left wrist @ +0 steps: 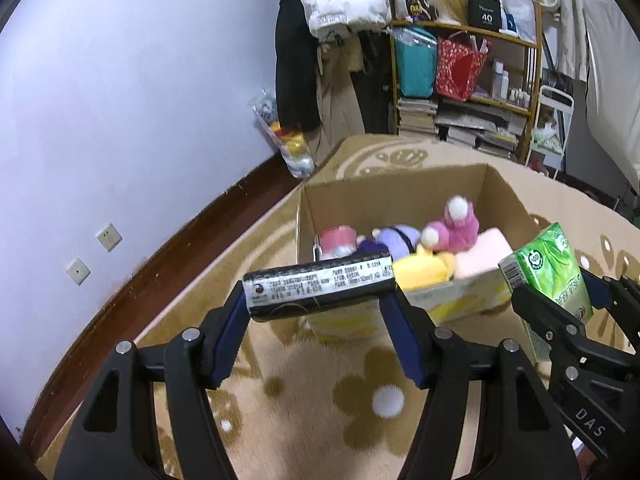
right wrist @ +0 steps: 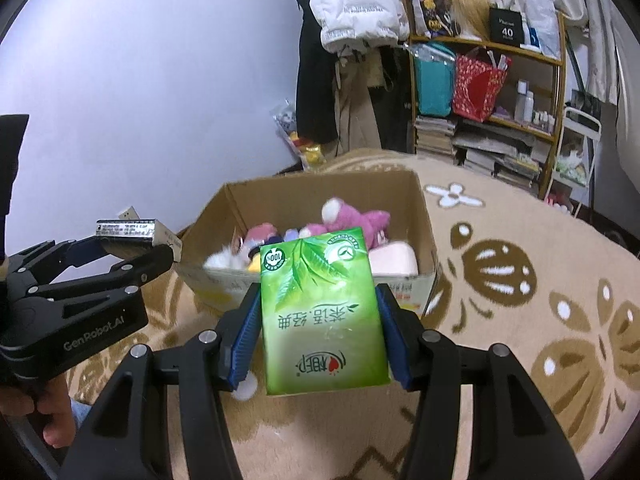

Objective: Organize soft objects
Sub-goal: 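Lift the black box and green tissue pack over the box with both tools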

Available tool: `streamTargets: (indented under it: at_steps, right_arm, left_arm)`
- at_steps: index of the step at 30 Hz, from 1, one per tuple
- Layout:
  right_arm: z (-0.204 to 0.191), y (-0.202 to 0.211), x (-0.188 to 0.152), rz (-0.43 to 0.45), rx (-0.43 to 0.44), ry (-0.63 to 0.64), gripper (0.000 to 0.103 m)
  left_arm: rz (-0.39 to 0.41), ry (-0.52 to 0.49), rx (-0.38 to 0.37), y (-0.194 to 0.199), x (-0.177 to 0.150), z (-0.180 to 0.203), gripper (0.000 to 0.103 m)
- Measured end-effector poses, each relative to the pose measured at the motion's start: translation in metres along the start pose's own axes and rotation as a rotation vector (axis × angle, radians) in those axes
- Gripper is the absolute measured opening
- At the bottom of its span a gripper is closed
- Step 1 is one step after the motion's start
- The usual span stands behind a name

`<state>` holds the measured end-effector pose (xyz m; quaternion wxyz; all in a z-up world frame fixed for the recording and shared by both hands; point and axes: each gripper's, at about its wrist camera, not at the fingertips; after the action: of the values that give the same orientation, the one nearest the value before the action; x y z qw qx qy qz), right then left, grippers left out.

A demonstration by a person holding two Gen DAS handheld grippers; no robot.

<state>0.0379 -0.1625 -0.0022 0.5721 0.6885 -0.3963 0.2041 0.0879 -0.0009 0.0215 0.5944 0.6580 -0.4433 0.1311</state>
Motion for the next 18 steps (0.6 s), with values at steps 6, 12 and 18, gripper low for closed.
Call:
streamTargets:
  at_steps: [6,12,18]
  right_arm:
    - [-0.002,-0.001,0.014,0.034,0.015,-0.002,0.058]
    - [-0.006,-0.007,0.021,0.05,0.01,0.018,0.058]
    - [-0.007,-0.015,0.033,0.064,0.0,0.05,0.058]
  left_arm:
    - [0.063,-0.019,0.009,0.0,0.016,-0.002,0.064]
    - [0.092,-0.019,0.013,-0.007,0.031,-0.003,0.065]
    - [0.1,0.022,-0.009,-0.016,0.042,-0.007,0.065]
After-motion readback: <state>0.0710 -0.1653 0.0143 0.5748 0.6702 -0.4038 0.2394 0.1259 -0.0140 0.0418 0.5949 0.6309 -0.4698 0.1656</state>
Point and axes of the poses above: each gripper's, at about its wrist camera, not at the fingertips, and y roughly against the way its jaws point, z to its right, x to its top, and after that the axes turned 9 degrees about -y, right-handed
